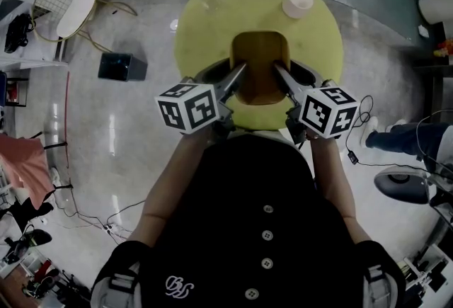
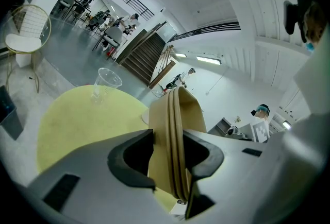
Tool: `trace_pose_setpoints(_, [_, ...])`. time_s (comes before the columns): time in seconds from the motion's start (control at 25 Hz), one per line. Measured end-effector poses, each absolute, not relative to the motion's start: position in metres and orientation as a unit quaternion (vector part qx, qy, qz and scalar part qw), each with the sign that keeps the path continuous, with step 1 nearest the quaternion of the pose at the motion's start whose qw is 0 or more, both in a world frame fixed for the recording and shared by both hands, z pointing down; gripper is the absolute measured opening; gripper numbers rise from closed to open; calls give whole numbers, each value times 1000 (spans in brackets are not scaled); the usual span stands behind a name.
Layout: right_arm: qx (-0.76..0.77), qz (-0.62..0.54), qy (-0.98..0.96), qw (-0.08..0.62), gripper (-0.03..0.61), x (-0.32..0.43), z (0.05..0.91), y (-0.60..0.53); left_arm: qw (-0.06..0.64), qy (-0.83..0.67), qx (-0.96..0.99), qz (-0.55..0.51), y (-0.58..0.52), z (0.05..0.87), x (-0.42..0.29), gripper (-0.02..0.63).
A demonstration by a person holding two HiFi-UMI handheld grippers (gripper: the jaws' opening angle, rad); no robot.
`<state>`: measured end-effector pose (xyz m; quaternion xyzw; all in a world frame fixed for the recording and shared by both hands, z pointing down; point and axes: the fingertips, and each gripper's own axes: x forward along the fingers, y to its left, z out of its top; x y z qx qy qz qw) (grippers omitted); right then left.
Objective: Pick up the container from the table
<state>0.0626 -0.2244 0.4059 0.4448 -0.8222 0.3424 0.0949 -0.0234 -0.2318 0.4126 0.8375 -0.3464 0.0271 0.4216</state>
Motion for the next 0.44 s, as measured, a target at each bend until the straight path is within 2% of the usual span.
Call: trace_pose_setpoints(0.44, [450,347,-817,93,92,65,411,-222,425,-336,840,32,-231,417,-20,135])
